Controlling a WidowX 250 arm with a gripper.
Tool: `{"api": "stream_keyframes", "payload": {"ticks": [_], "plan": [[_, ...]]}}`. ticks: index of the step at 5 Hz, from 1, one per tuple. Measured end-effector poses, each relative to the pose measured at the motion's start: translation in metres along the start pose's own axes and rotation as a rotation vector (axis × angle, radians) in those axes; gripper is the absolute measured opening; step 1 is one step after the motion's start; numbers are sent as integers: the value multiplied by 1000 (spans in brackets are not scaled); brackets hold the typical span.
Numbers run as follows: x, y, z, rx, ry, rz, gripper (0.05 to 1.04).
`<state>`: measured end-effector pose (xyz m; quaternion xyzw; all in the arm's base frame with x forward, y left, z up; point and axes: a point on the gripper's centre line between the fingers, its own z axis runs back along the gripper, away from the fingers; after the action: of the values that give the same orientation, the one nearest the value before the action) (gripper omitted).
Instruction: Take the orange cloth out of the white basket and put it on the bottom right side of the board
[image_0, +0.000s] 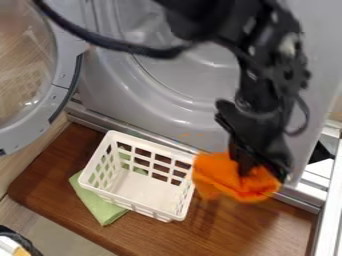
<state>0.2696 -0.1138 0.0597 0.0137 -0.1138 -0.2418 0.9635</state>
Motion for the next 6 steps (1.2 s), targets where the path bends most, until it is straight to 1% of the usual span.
{"api": "stream_keyframes", "payload": {"ticks": [1,2,3,4,5,6], "plan": [[4,-6,-24,-9,15,-17,55],[6,-8,-44,-12,34,-22,55],[11,-11,-64,-20,29,-26,55],[15,-15,-71,-45,-2,-29,55],[10,-22,-84,-83,19,-31,55],[6,-24,-90,-95,35,-29,68]]}}
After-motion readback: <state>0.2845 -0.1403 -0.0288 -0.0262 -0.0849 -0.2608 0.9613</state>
